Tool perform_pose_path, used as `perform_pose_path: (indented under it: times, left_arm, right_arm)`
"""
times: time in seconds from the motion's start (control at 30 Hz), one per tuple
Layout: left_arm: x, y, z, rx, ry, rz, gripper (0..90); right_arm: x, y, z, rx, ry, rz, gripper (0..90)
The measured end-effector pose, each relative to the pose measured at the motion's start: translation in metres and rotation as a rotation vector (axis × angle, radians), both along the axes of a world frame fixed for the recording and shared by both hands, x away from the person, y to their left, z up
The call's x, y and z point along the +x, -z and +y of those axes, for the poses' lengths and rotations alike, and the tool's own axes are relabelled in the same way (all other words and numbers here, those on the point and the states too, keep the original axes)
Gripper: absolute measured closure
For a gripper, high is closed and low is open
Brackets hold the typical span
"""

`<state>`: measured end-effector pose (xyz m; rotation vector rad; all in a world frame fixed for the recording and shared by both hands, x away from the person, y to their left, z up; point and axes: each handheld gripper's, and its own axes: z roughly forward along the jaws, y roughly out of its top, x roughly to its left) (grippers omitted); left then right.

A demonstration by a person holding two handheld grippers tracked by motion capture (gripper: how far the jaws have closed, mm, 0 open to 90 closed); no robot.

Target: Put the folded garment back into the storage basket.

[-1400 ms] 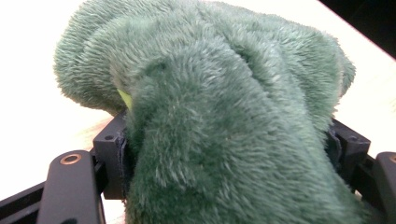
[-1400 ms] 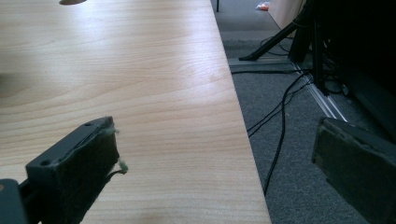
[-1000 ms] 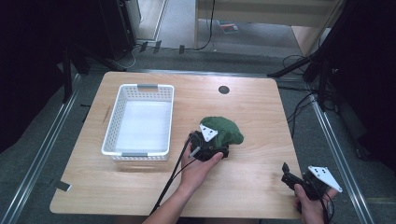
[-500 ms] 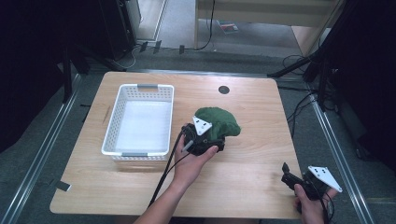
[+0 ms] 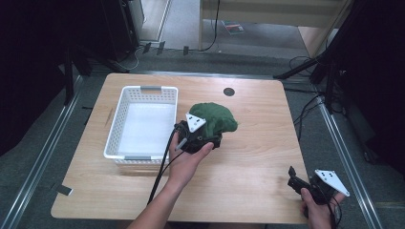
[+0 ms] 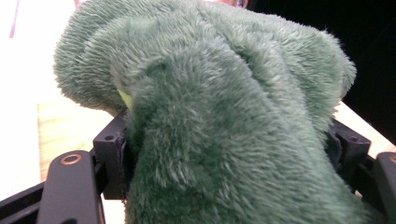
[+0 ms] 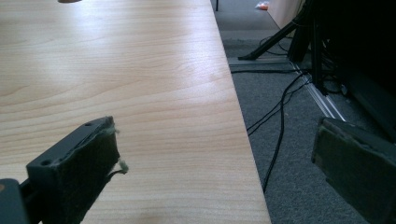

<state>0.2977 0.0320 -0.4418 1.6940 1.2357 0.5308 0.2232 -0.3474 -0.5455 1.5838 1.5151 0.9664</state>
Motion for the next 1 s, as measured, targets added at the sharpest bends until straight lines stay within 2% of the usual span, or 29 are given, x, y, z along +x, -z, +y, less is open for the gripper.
perform_pose_path:
  times: [0.23,0.5,1.0]
  left_arm:
    - [0.002,-0.007,0.018,-0.023,-0.023,-0.009,23.7]
    - [0.004,-0.013,0.042,-0.028,-0.059,-0.018,23.7]
    - [0.006,-0.025,0.092,-0.051,-0.149,-0.034,23.6]
  right_arm:
    - [0.000,0.000,0.000,0.000,-0.001,0.000,0.7]
    - [0.000,0.000,0.000,0.004,0.002,0.000,0.8]
    - [0.001,0.000,0.001,-0.003,0.003,0.003,0.8]
